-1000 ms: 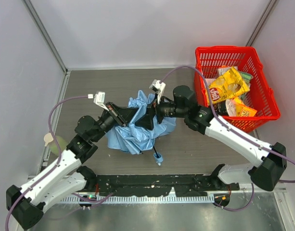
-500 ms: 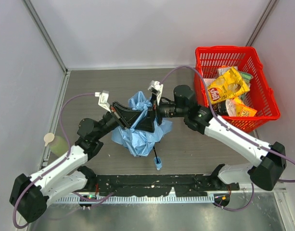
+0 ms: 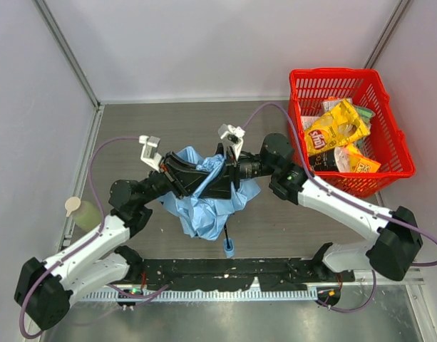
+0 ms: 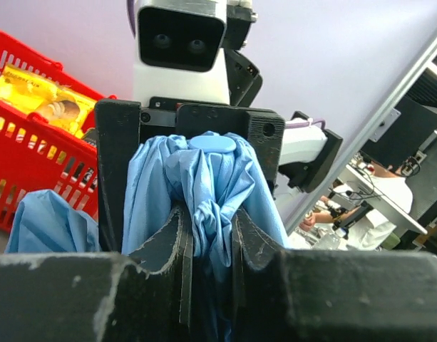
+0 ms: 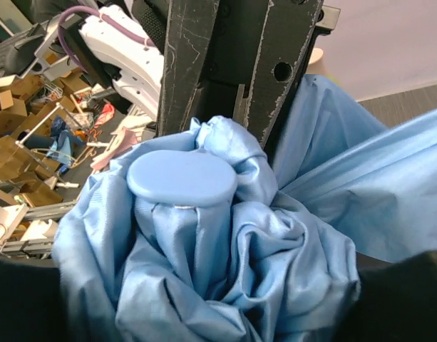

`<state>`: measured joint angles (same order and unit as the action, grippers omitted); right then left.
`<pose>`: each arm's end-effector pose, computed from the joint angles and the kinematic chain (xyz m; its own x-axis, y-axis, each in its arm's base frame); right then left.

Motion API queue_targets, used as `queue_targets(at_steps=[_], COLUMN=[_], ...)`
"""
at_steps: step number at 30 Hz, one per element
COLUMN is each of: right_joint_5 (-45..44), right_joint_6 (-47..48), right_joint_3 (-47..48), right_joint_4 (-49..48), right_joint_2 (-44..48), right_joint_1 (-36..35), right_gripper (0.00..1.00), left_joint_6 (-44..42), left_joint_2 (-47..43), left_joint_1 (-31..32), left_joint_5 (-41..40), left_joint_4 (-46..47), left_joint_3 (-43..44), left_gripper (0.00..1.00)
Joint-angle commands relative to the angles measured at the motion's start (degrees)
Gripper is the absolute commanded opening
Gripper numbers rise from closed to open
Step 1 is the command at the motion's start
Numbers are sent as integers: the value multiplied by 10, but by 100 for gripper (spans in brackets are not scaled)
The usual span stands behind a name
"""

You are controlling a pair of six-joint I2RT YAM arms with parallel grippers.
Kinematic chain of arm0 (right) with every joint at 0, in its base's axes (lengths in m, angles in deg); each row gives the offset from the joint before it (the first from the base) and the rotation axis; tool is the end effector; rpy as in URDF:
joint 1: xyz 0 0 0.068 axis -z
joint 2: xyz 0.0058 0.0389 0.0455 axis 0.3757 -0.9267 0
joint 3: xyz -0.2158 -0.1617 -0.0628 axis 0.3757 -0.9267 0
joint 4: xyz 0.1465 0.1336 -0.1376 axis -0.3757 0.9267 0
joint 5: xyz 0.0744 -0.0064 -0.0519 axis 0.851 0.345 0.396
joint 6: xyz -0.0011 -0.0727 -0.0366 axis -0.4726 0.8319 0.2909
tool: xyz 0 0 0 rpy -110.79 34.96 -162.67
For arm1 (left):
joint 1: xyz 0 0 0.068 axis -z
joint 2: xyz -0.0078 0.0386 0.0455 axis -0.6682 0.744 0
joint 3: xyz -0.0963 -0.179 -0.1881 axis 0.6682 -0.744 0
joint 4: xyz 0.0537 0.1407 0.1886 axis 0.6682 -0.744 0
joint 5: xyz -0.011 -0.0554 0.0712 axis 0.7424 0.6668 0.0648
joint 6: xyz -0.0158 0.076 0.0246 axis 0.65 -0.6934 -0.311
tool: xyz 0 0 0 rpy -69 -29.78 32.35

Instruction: Put away the umbrella

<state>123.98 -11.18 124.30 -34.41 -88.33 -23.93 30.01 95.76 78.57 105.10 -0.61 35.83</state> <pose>0.1666 0.2530 0.3778 -0.3531 -0.0155 -0.9354 -0.9238 -0.1522 0.3513 0.1324 -0.1467 0.3740 -0.4972 -0.5101 -0.7018 0.8354 -0.0631 -0.5460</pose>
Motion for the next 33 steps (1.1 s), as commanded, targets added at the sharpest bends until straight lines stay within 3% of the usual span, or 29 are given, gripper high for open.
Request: queue_targets(at_steps=[1, 5, 7, 8, 10, 12, 15, 17, 19, 21, 24, 27, 30, 33], right_joint_5=[26, 23, 9, -2, -21, -44, -115, -165, -255, -359, -448, -488, -498, -492], right_joint_6=[-95, -70, -53, -44, -30, -12, 23, 29, 37, 37, 30, 21, 10, 4], right_joint_3=[-31, -27, -29, -31, -41, -45, -54, -60, -54, -33, 9, 40, 48, 61], right_joint_4=[-103, -74, -57, -46, -36, -16, 45, 70, 113, 159, 212, 223, 209, 201], right_joint_2=[-19, -16, -6, -3, 10, 25, 58, 78, 98, 111, 101, 87, 80, 75], right_joint_1=[-10, -14, -14, -14, -14, -11, 16, 42, 58, 58, 57, 57, 56, 51], right_gripper=[54, 23, 2, 1, 1, 1, 1, 1, 1, 1, 1, 1, 1, 1], left_joint_6=[9, 12, 12, 9, -9, -42, -141, -203, -233, -248, -255, -226, -200, -181], left_joint_2=[-30, -24, -30, -36, -55, -89, -159, -192, -204, -196, -185, -149, -86, -37], left_joint_1=[17, 17, 18, 18, 18, 18, 17, 18, 17, 18, 18, 17, 18, 19], left_joint_5=[72, 80, 67, 61, 45, -1, -86, -193, -323, -417, -411, -293, -242, -226], left_joint_4=[191, 191, 179, 160, 104, -19, -277, -473, -640, -739, -770, -706, -677, -651], left_joint_3=[39, 52, 54, 57, 62, 74, 130, 180, 237, 278, 284, 262, 252, 244], left_gripper=[0, 0, 0, 7, 37, 62, 73, 78, 77, 75, 73, 72, 84, 86])
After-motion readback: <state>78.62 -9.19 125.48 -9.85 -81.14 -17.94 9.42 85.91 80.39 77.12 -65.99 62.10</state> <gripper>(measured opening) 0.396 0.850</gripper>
